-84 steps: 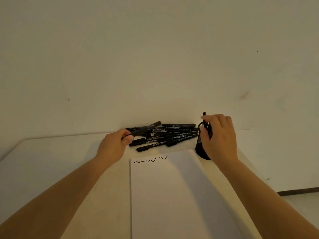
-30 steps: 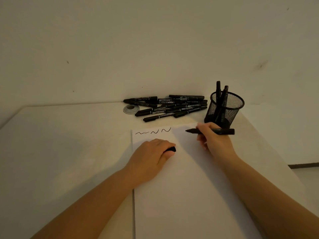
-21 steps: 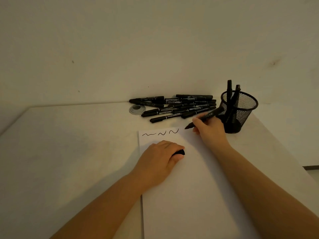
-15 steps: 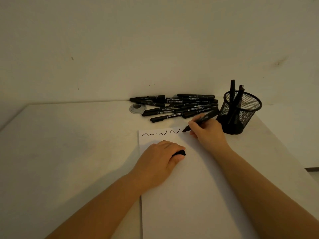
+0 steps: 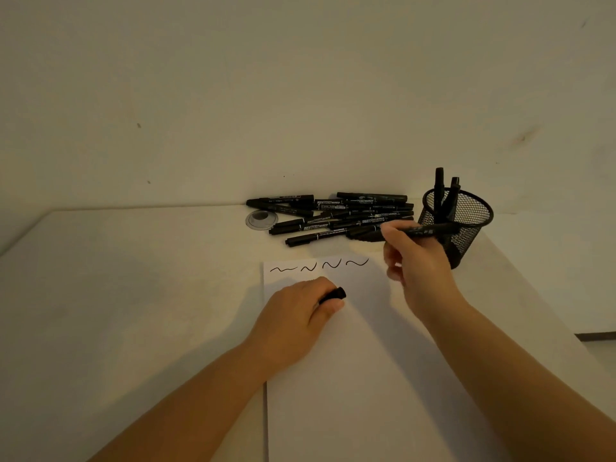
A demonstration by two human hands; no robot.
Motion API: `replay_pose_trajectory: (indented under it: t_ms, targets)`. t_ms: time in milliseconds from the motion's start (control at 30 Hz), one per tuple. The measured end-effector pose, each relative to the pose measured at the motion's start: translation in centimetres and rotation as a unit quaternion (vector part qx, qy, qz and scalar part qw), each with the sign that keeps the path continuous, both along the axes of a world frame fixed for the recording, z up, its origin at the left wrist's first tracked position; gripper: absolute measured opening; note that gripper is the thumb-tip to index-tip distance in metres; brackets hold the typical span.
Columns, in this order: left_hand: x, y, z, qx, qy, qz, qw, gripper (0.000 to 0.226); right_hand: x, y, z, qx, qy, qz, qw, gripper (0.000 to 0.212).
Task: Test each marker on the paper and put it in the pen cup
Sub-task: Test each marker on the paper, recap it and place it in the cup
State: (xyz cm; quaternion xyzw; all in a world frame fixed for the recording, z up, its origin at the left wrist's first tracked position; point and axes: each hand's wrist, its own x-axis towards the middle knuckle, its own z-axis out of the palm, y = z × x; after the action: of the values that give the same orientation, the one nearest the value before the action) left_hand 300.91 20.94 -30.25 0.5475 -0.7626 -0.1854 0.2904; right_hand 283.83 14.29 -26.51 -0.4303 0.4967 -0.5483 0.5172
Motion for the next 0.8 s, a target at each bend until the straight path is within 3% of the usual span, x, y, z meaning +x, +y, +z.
replay_pose_trajectory:
  t_ms: [100, 267, 800]
  targets:
    - [0.0, 0.0, 0.1, 0.007, 0.020, 0.008, 1.000, 0.020, 0.8, 1.2, -0.6, 0.079, -0.146, 0.037, 0.985, 0.022]
    - [0.1, 0.0, 0.1, 0.024, 0.017, 0.006, 1.000, 0.021, 1.2, 2.1, -2.5, 0.032, -0.072, 0.033, 0.996, 0.031]
    - [-0.1, 0.1, 0.1, -0.021, -0.013, 0.004, 1.000, 0.015, 1.1, 3.4, -2.7, -0.065, 0.011, 0.163, 0.984, 0.030]
